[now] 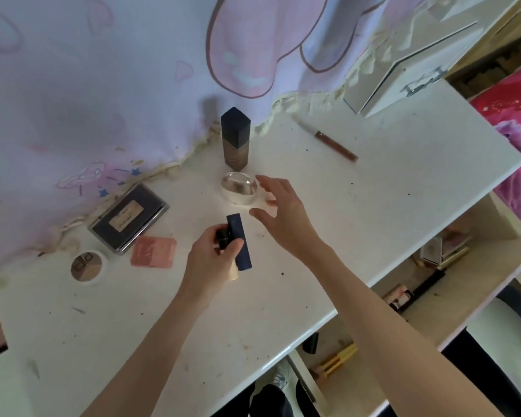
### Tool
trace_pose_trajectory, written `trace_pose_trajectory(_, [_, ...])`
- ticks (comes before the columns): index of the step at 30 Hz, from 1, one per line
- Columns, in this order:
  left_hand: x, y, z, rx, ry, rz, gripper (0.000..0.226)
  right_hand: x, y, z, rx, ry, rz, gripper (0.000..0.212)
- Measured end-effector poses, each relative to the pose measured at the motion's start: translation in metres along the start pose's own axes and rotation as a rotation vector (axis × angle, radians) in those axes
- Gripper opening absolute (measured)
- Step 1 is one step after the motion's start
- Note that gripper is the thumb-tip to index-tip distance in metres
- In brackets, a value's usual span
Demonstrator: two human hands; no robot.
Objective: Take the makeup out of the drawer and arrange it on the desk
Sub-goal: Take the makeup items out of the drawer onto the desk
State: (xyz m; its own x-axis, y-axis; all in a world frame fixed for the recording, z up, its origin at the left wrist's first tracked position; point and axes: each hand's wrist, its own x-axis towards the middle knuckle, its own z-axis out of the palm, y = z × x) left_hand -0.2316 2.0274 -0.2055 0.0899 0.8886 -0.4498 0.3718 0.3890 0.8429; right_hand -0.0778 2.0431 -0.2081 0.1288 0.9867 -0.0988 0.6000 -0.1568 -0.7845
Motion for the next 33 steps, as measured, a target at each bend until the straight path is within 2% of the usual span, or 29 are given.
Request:
trace_pose_trajectory(3, [-0.004,0.006,0.023,0.084,-0.112,0.043,0.018,-0.004,0.021,-0.029,-0.203,0.182,-0.082,0.039])
trace_pose_trajectory(6, [-0.005,0.016,0.053,0.135,-0.164,0.091,0.024,0.007,0.044,-0.059,-0.398,0.352,-0.036,0.035])
trace_pose_trajectory(11, [0.010,0.034,0.094,0.183,-0.077,0.171,0.028,0.049,0.075,-0.095,-0.620,0.235,0.107,0.048])
trace_pose_trajectory(14, [0.028,0.047,0.114,0.233,0.004,0.199,0.031,0.068,0.085,-0.108,-0.708,0.187,0.144,0.038])
trace_pose_trajectory(17, [0.045,0.065,0.137,0.195,0.049,0.181,0.040,0.065,0.095,-0.115,-0.632,0.197,0.149,0.027])
trace_pose_trajectory(21, [0.069,0.090,0.177,0.179,0.059,0.230,0.049,0.035,0.119,-0.138,-0.412,0.314,0.266,0.023])
trace_pose_trajectory(25, [0.087,0.110,0.226,0.172,0.059,0.338,0.045,0.017,0.144,-0.163,-0.290,0.404,0.345,0.019])
trace_pose_trajectory(28, [0.106,0.130,0.263,0.211,0.054,0.398,0.041,0.030,0.155,-0.175,-0.254,0.400,0.354,0.019])
trace_pose_trajectory(33, [0.137,0.163,0.293,0.238,0.060,0.394,0.034,0.049,0.161,-0.187,-0.148,0.362,0.325,0.022])
